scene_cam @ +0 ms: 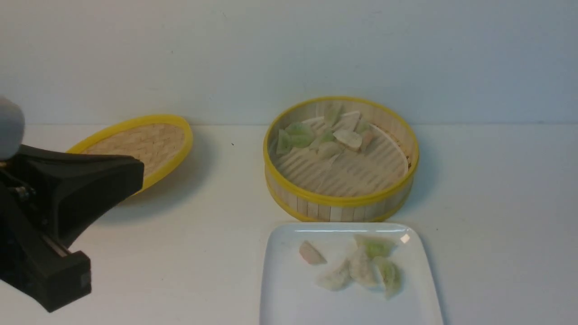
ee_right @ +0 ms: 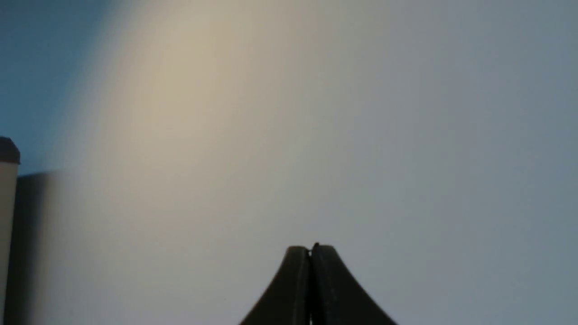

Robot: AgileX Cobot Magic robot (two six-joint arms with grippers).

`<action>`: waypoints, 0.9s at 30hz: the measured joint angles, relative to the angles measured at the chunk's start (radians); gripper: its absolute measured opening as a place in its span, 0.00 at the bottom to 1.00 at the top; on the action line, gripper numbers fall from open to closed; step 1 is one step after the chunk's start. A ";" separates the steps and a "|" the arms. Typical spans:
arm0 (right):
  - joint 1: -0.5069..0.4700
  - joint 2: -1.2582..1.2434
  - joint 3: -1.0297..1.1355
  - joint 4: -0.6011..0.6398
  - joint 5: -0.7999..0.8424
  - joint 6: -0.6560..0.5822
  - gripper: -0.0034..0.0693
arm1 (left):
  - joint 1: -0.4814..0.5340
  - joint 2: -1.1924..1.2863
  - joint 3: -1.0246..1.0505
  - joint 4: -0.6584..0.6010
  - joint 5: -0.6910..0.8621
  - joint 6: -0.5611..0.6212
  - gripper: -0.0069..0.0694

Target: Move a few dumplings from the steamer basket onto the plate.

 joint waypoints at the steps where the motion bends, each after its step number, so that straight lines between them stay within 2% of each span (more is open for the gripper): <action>1: 0.000 0.000 0.000 -0.001 -0.002 0.000 0.03 | 0.000 0.000 0.000 0.000 0.000 0.000 0.08; 9: 0.000 0.000 0.007 -0.006 0.000 0.004 0.03 | 0.000 -0.002 0.000 -0.013 0.087 0.000 0.08; 27: 0.000 0.000 0.007 -0.009 0.001 0.003 0.03 | 0.000 -0.003 0.000 -0.045 0.100 0.000 0.08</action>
